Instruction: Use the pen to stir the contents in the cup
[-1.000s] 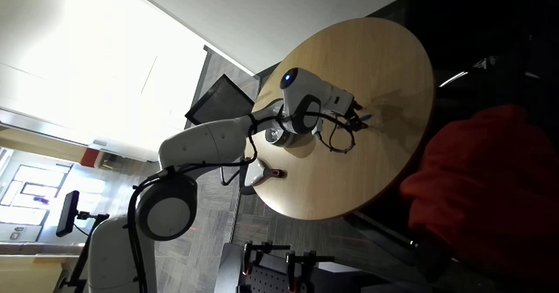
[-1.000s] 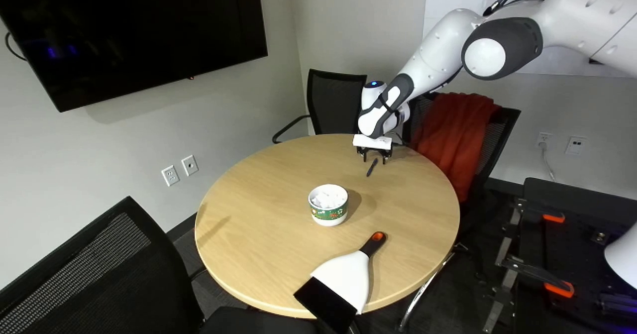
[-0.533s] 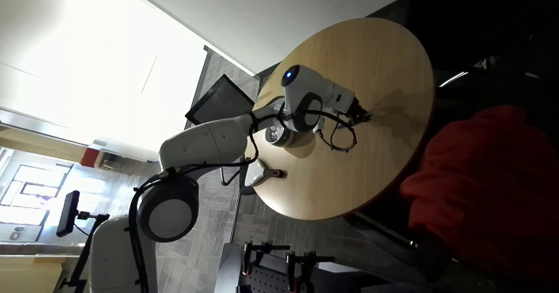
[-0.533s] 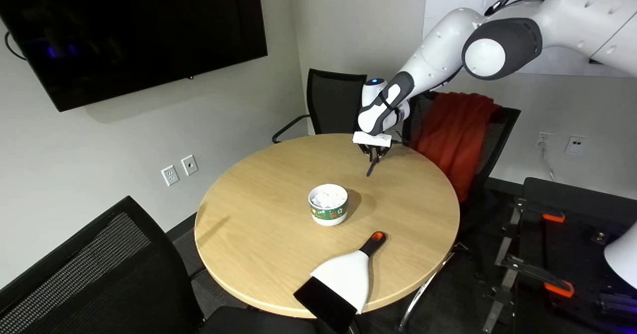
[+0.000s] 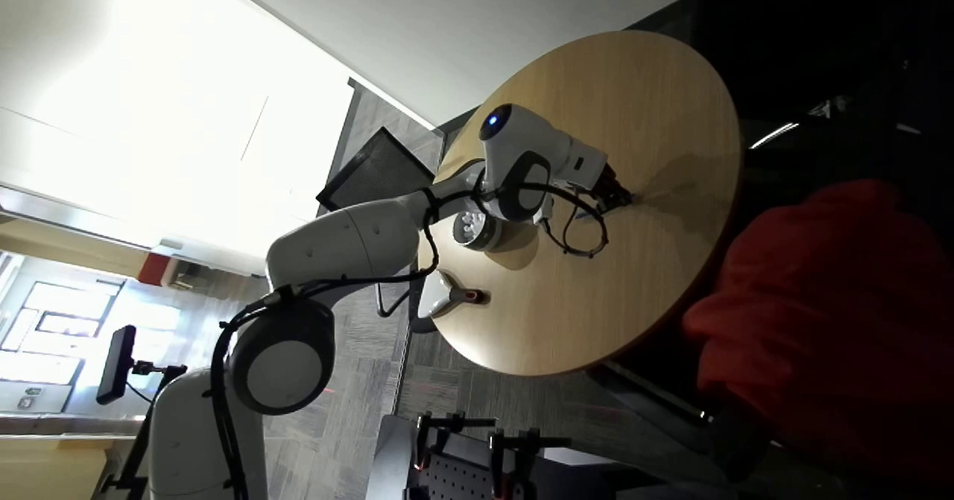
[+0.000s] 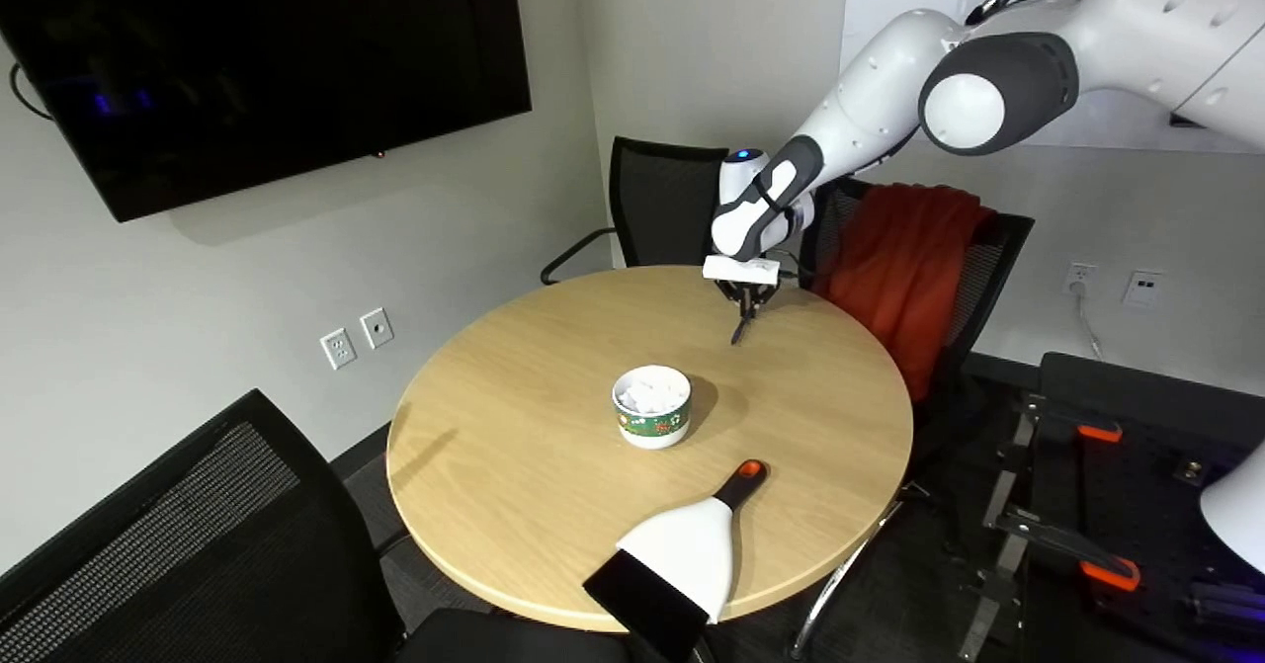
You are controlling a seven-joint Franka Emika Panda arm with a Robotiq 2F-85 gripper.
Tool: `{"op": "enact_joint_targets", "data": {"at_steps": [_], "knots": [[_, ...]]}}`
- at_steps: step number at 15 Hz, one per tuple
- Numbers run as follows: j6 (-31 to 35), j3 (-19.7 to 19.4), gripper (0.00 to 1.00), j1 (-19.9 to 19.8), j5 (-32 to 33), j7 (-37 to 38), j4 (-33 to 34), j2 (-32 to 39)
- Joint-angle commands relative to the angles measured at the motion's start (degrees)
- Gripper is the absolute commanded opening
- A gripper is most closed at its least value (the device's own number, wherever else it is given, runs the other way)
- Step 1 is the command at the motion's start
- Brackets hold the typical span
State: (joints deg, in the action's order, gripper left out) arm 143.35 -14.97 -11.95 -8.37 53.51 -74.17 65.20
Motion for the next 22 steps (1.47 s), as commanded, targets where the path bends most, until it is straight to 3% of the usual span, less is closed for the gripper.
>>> {"op": "enact_joint_targets", "data": {"at_steps": [1,7,13,17,18,19,20,22], "knots": [[-8.39,-3.35,0.04,2.74,0.94,3.84,-0.16,-5.17],[-12.2,-6.64,0.04,8.09,7.15,9.43,-0.32,-10.64],[-9.19,-8.78,0.04,16.77,17.85,16.97,-3.49,-14.7],[-4.8,-9.66,0.04,23.16,26.94,20.68,-9.86,-19.48],[-3.08,-9.41,0.04,23.79,28.69,20.55,-12.03,-21.07],[-6.77,-7.55,0.04,20.79,26.6,19.79,-4.22,-15.83],[-6.57,-7.37,0.17,21.47,27.09,20.25,-5.07,-16.52],[-6.59,-7.12,0.17,21.42,27.02,20.22,-4.98,-16.31]]}}
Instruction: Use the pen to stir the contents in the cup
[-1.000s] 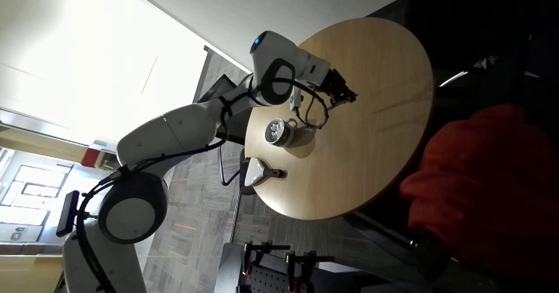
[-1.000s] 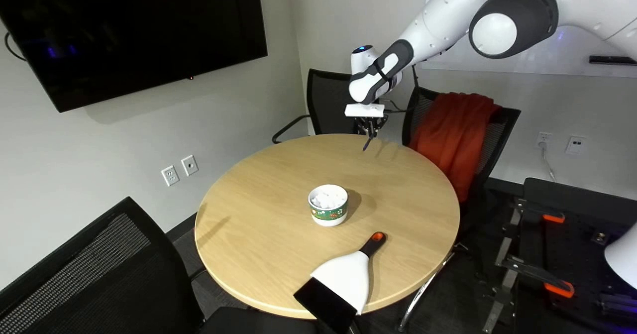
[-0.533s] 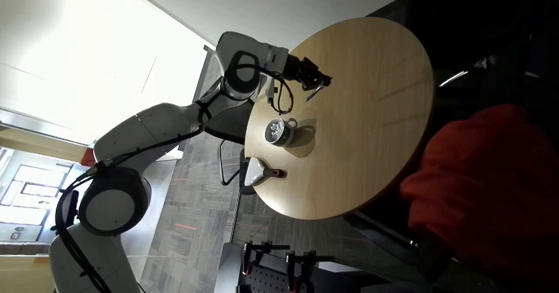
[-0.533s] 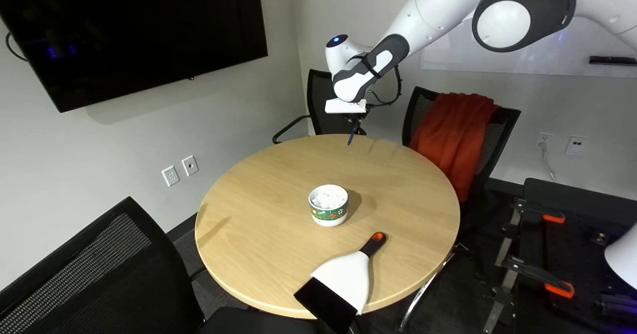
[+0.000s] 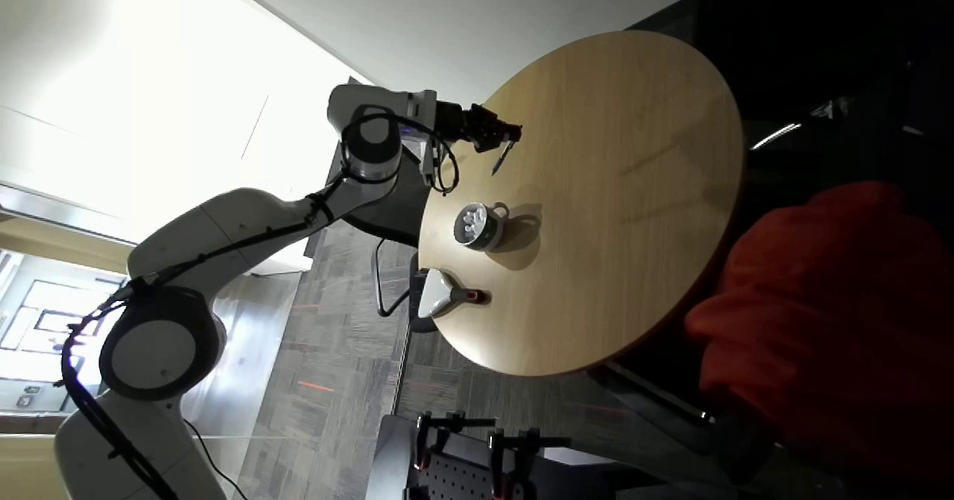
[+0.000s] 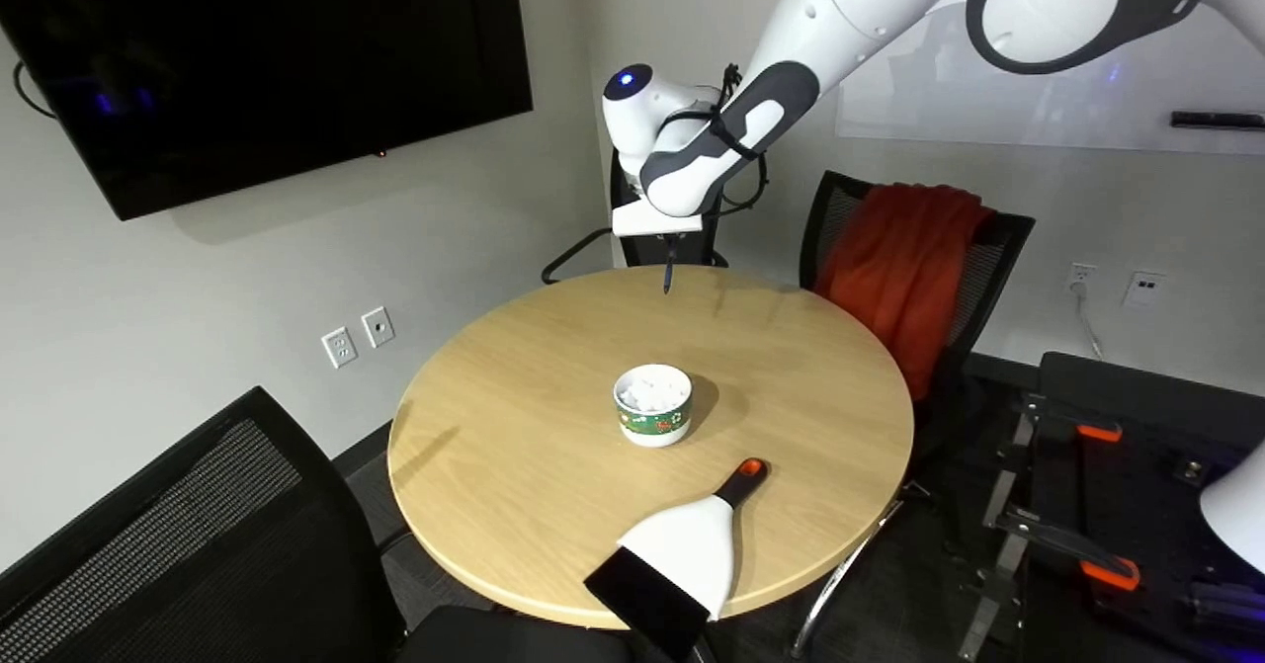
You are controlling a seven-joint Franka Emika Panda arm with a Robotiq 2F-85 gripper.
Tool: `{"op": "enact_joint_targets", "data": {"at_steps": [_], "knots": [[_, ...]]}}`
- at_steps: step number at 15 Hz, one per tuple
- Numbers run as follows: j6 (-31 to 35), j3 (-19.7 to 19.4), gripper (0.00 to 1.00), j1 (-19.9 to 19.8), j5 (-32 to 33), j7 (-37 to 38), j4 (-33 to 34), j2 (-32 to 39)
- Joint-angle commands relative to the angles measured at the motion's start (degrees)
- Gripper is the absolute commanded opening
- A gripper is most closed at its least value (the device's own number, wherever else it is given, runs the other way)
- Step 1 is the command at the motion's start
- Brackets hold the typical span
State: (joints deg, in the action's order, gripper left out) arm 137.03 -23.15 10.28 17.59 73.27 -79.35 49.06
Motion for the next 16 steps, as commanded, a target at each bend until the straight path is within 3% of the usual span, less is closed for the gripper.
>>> {"op": "enact_joint_targets", "data": {"at_steps": [1,2,3,7,12,16], "knots": [[-0.26,1.02,0.17,-1.14,1.01,0.43,0.28,0.06],[-0.25,0.98,0.17,-1.54,0.96,0.4,0.29,0.2],[-0.25,0.97,0.04,-1.77,0.94,0.38,0.3,0.21],[0.08,-0.13,0.04,4.13,6.46,1.54,-1.11,-1.58],[-2.61,-3.33,0.04,14.97,21.27,6.36,-2.85,-3.58],[-10.4,-1.35,0.04,19.58,36.25,13.62,-5.67,-5.78]]}}
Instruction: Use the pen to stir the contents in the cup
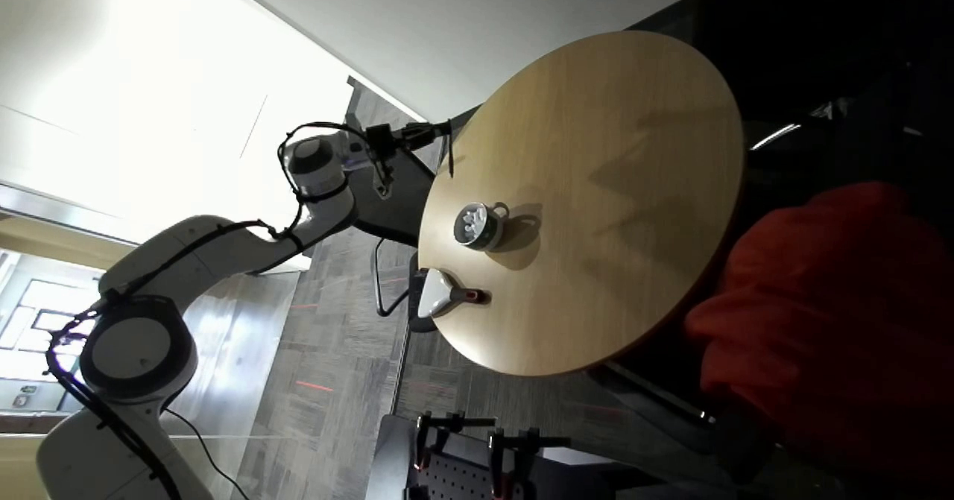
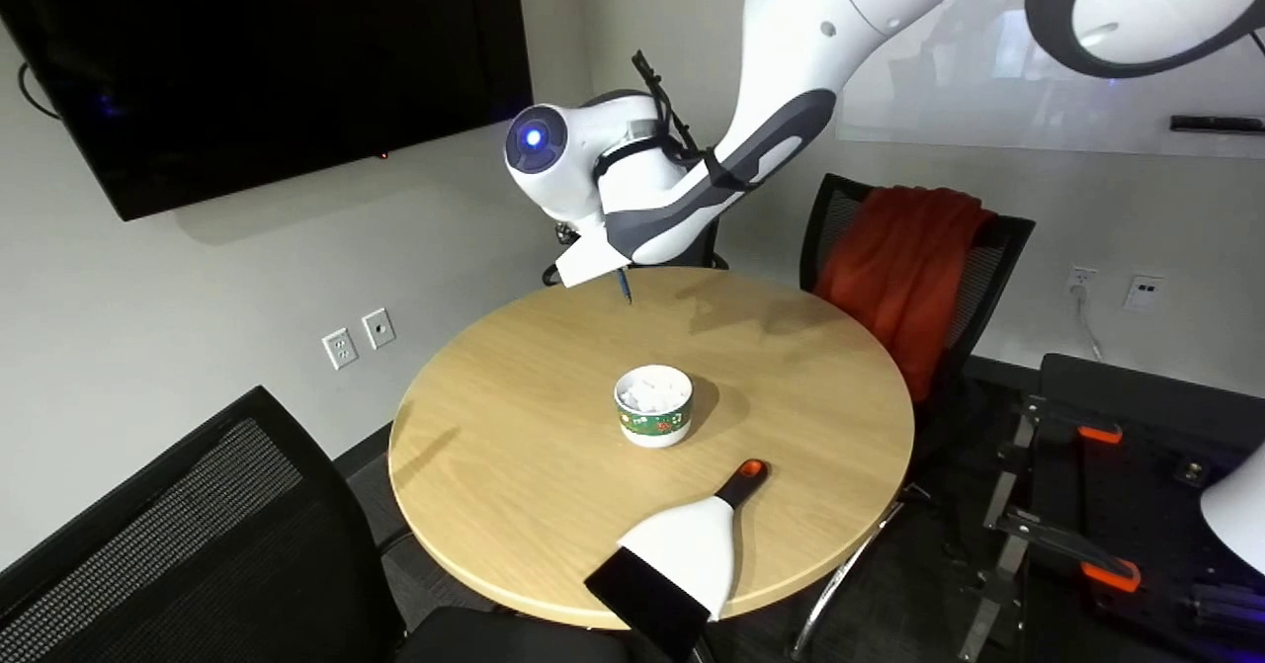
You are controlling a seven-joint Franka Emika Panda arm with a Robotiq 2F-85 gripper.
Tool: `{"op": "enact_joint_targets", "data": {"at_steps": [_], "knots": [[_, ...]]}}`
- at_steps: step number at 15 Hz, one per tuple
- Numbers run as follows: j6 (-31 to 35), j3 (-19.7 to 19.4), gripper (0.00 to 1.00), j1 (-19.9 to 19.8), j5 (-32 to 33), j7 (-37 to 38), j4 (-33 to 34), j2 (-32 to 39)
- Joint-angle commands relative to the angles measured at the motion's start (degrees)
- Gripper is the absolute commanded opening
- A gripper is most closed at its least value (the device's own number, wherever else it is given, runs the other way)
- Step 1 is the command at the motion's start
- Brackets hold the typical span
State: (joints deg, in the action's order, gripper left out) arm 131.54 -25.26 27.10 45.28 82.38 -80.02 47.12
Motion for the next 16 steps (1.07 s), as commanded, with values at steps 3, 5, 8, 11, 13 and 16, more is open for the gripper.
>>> {"op": "enact_joint_targets", "data": {"at_steps": [3,5,8,11,13,16], "knots": [[-7.32,6.63,0.04,0.4,15.58,6.59,-9.15,-7.36],[-9.04,10.2,0.17,-2.16,16.84,6.87,-4.77,-4.2],[-9.04,10.86,0.04,-2.88,17.63,6.84,-6.15,-5.53],[-8.39,13.72,0.04,-2.54,24.48,11.35,-9.61,-6.53],[-9.16,15.84,0.04,-2.07,30.76,17.39,-12.65,-7.35],[-14.82,19.8,0.04,-1.29,38.06,26.15,-18.09,-9.04]]}}
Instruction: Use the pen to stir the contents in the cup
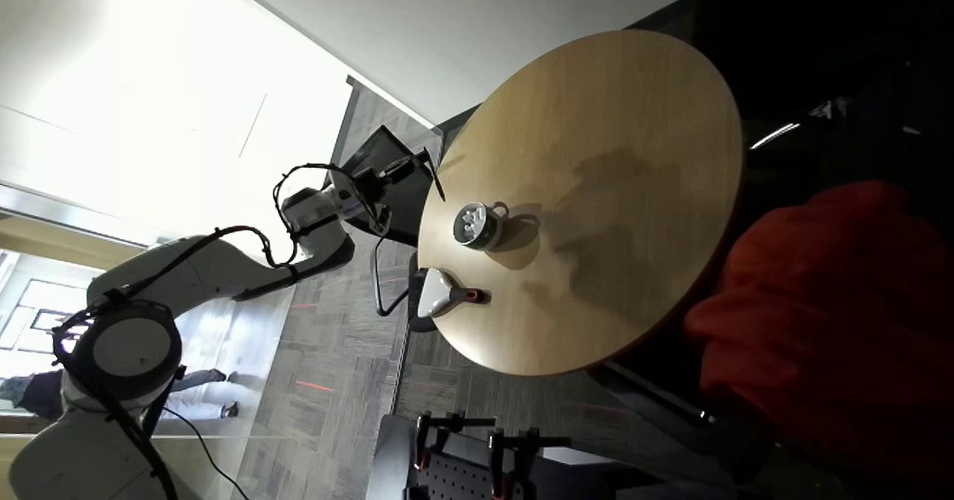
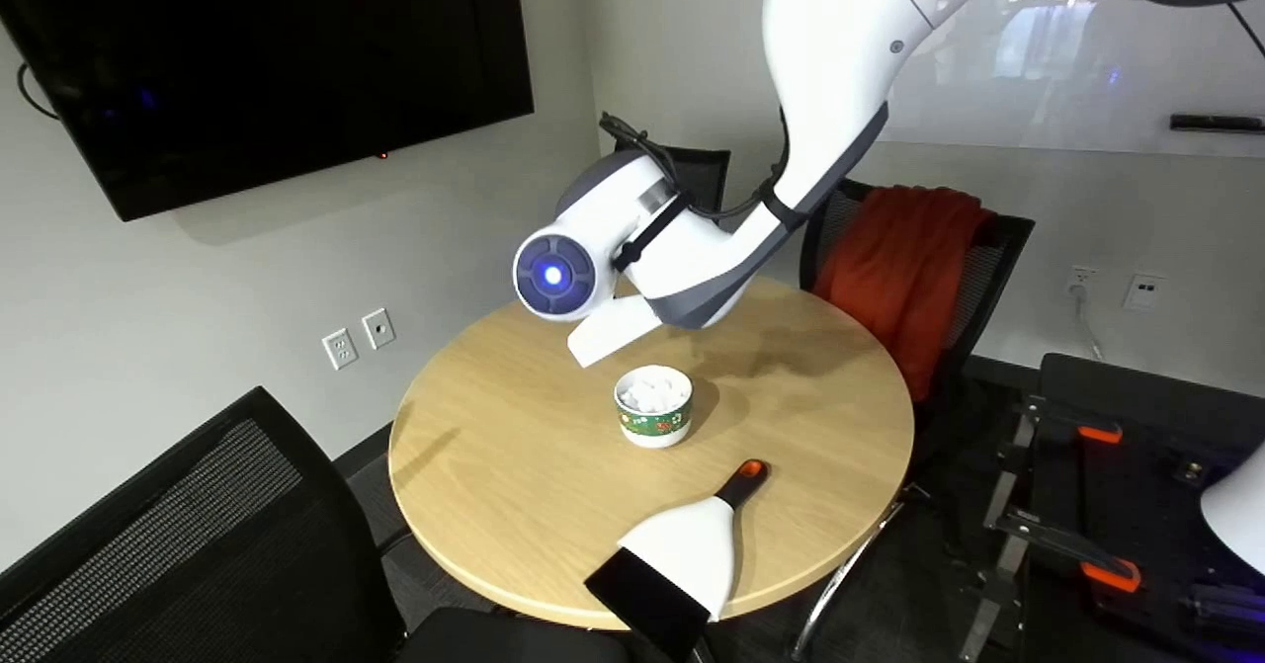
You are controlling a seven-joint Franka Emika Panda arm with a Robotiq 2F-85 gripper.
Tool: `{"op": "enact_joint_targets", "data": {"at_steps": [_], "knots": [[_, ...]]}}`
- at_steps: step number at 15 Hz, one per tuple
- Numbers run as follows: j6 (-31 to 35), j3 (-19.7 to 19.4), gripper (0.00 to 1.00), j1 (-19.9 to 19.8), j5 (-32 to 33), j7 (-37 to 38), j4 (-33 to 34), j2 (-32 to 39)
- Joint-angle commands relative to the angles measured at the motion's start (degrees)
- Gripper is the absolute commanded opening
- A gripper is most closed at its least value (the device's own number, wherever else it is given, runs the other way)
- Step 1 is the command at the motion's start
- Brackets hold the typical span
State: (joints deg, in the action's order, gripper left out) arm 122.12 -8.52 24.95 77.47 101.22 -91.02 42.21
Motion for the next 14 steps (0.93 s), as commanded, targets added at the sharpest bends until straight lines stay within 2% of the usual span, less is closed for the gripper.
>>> {"op": "enact_joint_targets", "data": {"at_steps": [1,3,5,6,9,10,14], "knots": [[-8.38,4.44,0.04,0.96,7.76,9.92,-8.46,-4.37],[-13.32,7.31,0.04,-0.05,10.32,14.79,-10.91,-4.57],[-15.45,9.87,0.04,-2.46,10.8,18.17,-12.25,-4.65],[-15.79,11.35,0.17,-2.95,10.72,15.27,-8.19,-1.52],[-16.38,12.06,0.17,-4.1,10.99,17.09,-9.48,-1.87],[-16.36,12.06,0.04,-4.31,10.99,17.09,-9.51,-1.98],[-16.73,13.12,0.04,-5.2,13.6,19.65,-9.66,-0.41]]}}
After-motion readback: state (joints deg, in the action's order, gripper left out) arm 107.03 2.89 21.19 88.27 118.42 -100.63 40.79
